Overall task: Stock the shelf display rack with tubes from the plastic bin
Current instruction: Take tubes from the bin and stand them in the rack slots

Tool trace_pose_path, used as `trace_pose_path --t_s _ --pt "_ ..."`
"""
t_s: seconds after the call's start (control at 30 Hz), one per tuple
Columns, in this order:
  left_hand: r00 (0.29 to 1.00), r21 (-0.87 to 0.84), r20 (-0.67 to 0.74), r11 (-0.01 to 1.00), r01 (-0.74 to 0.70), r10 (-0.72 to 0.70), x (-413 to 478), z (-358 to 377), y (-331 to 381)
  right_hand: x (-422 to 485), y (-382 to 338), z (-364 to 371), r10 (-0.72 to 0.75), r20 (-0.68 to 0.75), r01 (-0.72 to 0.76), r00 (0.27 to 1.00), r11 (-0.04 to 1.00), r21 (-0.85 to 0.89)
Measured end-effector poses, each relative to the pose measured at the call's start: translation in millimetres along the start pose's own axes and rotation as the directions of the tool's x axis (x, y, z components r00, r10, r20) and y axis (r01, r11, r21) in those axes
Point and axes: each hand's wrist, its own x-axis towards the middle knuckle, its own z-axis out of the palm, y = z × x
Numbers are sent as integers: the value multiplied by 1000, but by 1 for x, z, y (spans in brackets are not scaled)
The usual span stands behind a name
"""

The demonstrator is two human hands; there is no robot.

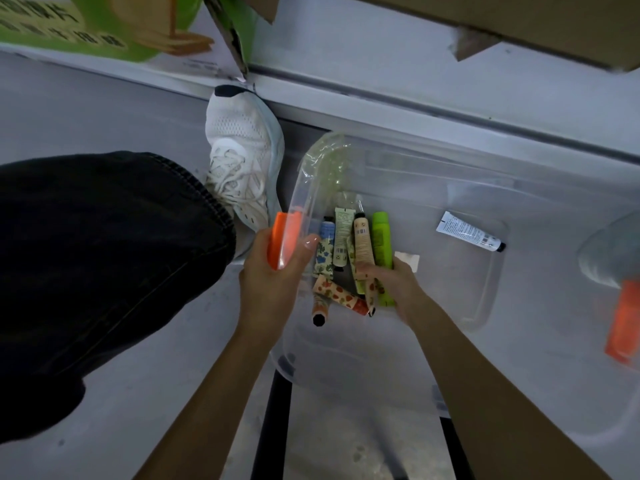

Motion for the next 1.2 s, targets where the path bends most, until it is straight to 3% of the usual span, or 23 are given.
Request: trace_pose_path --t_s 0.23,0.53,0.83,1.03,1.2 --pt "1000 -10 1 1000 -5 5 0 0 0 3 -1 3 27 23 -28 999 998 60" --pt "1000 -10 0 1000 -7 7 3 0 -6 1 -7 21 65 77 -89 995 927 364" --pt "1000 6 12 1000 -21 21 1 -1 -4 -1 -12 36 7 -108 30 994 940 339" --pt "1000 6 9 1000 -25 25 0 -1 -3 1 -6 37 -24 -147 67 989 953 295" --pt "999 13 3 999 -52 52 2 -2 -6 -4 -1 34 -19 -131 66 991 929 365"
